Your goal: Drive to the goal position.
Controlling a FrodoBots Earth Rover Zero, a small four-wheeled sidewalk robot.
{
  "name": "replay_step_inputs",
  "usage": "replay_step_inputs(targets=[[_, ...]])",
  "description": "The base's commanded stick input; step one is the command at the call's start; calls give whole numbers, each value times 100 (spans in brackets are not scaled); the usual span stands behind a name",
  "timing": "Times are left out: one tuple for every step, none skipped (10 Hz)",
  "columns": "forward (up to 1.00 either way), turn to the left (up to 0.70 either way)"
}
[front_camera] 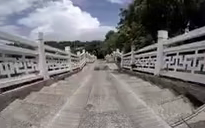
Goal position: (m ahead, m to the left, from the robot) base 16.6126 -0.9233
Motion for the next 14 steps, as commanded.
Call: replay_step_inputs(targets=[[45,0],[45,0],[65,0],[70,0],[70,0],[70,0],[70,0],[70,0],[70,0],[70,0],[70,0],[70,0],[70,0],[70,0]])
